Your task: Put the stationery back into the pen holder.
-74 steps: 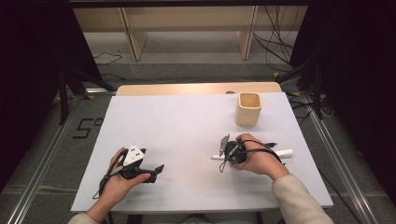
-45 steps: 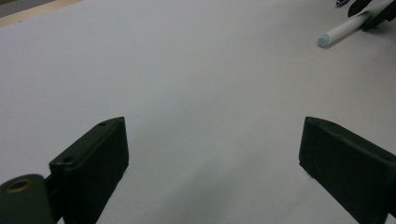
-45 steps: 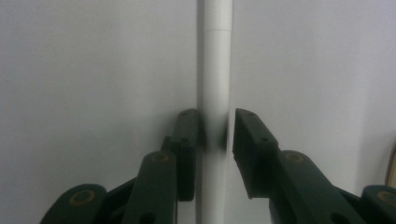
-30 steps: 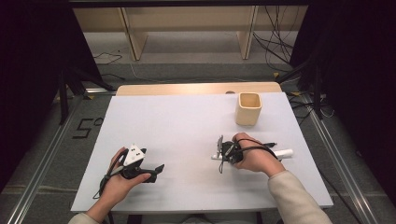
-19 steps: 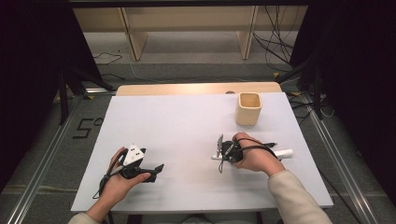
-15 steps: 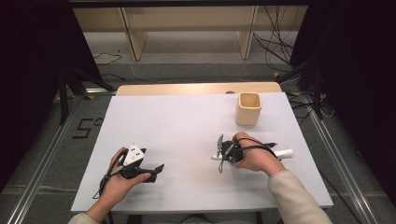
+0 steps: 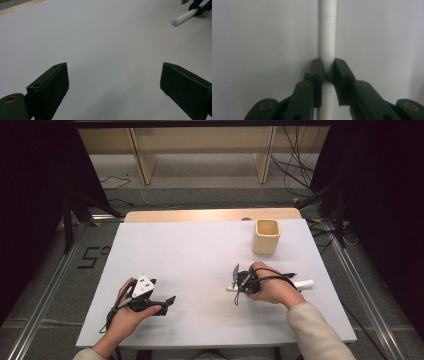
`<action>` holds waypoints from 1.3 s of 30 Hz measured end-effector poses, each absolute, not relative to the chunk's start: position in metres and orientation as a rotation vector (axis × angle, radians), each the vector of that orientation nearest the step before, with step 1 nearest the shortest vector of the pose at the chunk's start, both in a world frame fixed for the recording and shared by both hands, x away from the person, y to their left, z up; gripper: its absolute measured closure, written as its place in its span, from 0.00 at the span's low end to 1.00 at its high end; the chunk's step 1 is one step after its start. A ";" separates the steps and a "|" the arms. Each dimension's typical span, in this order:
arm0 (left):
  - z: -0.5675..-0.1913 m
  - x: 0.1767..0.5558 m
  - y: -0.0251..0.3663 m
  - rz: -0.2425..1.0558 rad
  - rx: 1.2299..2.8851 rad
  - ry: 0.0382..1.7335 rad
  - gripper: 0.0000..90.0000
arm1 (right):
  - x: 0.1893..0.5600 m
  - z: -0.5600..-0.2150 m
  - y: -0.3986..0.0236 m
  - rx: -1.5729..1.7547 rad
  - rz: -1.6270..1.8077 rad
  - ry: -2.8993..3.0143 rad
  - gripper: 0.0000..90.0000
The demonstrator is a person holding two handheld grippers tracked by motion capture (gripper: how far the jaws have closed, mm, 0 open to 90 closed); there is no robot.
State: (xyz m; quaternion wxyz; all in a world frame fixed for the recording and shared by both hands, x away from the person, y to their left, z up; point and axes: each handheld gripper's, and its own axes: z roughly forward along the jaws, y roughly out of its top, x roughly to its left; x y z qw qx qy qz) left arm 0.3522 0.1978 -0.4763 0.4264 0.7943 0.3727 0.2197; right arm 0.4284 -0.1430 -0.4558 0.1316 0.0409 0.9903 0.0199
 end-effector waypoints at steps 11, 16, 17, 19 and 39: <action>-0.476 0.352 0.198 0.549 1.985 0.932 0.09 | 0.428 -0.456 -0.146 0.128 0.087 2.863 0.88; -0.476 0.352 0.198 0.550 1.985 0.932 0.09 | 0.428 -0.452 -0.151 0.158 0.123 2.869 0.88; -0.476 0.352 0.198 0.551 1.985 0.931 0.09 | 0.428 -0.450 -0.153 0.170 0.145 2.871 0.88; -0.476 0.352 0.198 0.551 1.986 0.932 0.09 | 0.427 -0.448 -0.155 0.182 0.162 2.867 0.88; -0.476 0.352 0.198 0.553 1.987 0.933 0.09 | 0.424 -0.433 -0.170 0.286 0.351 2.806 0.88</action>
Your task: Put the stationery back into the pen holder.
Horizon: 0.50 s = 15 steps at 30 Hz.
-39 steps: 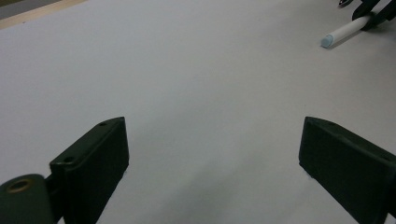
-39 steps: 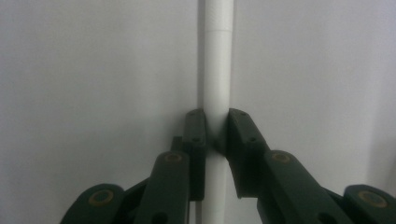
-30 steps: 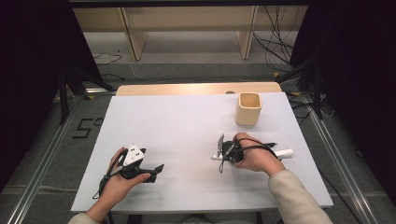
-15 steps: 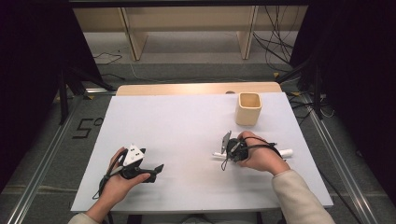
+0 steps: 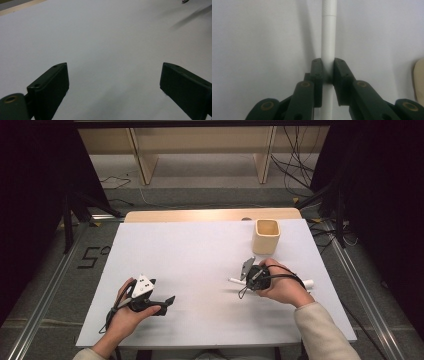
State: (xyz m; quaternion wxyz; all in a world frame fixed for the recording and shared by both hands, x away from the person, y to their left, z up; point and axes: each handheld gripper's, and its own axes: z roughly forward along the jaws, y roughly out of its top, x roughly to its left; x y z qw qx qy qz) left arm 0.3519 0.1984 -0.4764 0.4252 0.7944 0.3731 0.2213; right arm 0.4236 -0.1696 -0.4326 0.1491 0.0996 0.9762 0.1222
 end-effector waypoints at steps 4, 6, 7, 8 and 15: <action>-0.476 0.352 0.199 0.553 1.983 0.936 0.09 | 0.423 -0.431 -0.172 0.319 0.386 2.789 0.88; -0.476 0.352 0.199 0.554 1.984 0.935 0.09 | 0.423 -0.429 -0.173 0.322 0.401 2.782 0.88; -0.476 0.352 0.199 0.554 1.984 0.934 0.09 | 0.423 -0.429 -0.174 0.327 0.413 2.776 0.88; -0.476 0.352 0.199 0.555 1.984 0.934 0.09 | 0.423 -0.428 -0.175 0.322 0.425 2.776 0.88; -0.477 0.352 0.199 0.554 1.986 0.934 0.09 | 0.423 -0.426 -0.179 0.384 0.503 2.744 0.88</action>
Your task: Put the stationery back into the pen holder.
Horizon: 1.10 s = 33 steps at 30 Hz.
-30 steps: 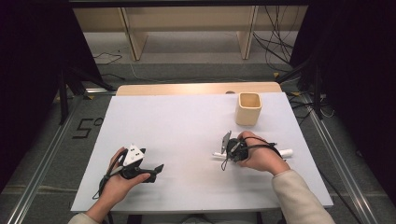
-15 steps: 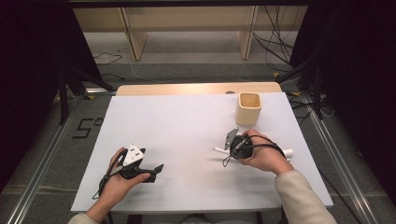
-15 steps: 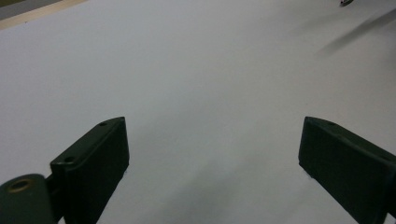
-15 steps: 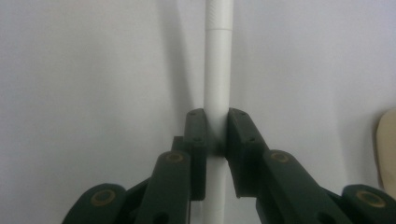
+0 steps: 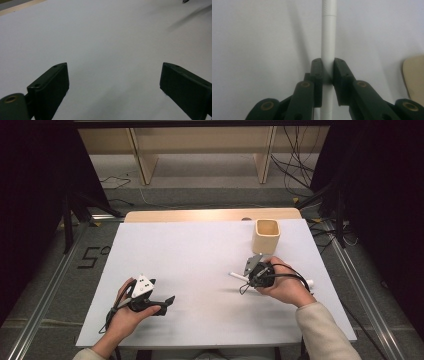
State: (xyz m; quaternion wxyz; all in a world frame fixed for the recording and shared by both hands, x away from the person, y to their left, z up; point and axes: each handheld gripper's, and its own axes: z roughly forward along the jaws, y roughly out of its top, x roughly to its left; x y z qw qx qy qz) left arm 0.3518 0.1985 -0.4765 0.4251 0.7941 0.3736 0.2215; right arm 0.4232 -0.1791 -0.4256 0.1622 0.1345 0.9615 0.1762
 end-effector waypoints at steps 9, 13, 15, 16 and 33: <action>-0.477 0.352 0.199 0.550 1.986 0.938 0.09 | 0.422 -0.425 -0.189 0.473 0.649 2.666 0.88; -0.477 0.352 0.199 0.550 1.987 0.937 0.10 | 0.421 -0.423 -0.193 0.507 0.713 2.642 0.88; -0.477 0.352 0.199 0.550 1.986 0.938 0.10 | 0.421 -0.424 -0.194 0.511 0.731 2.637 0.88; -0.477 0.352 0.199 0.549 1.985 0.938 0.10 | 0.421 -0.424 -0.195 0.537 0.747 2.624 0.88; -0.477 0.353 0.199 0.549 1.987 0.937 0.10 | 0.425 -0.416 -0.214 0.738 0.990 2.435 0.88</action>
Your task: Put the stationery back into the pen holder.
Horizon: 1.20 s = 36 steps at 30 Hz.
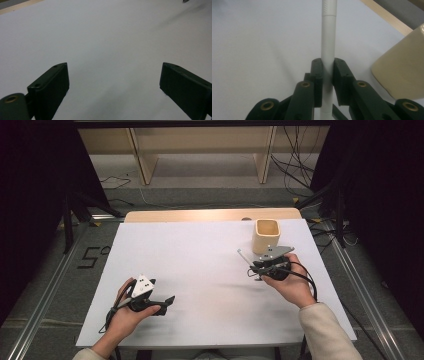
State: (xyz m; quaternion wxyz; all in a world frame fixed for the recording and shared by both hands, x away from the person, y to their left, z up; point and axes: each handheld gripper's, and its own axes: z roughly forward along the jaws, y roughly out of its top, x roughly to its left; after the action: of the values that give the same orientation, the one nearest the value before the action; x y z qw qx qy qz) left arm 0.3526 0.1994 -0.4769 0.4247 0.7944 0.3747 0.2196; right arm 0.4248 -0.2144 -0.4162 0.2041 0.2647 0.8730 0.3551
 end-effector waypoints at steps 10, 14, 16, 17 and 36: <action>-0.477 0.353 0.199 0.551 1.982 0.939 0.10 | 0.427 -0.413 -0.224 0.892 1.148 2.284 0.88; -0.477 0.353 0.200 0.550 1.983 0.940 0.10 | 0.428 -0.412 -0.230 0.951 1.199 2.213 0.88; -0.477 0.353 0.200 0.549 1.979 0.942 0.10 | 0.428 -0.411 -0.231 0.970 1.208 2.199 0.88; -0.477 0.353 0.200 0.550 1.981 0.942 0.10 | 0.428 -0.411 -0.233 0.986 1.223 2.171 0.88; -0.477 0.353 0.200 0.554 1.984 0.941 0.10 | 0.434 -0.404 -0.251 1.111 1.300 1.996 0.88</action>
State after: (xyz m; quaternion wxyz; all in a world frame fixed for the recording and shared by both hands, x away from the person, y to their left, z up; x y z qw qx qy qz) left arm 0.3533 0.1998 -0.4769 0.4244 0.7933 0.3763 0.2213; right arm 0.4344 -0.2509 -0.4044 0.2538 0.4088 0.7345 0.4785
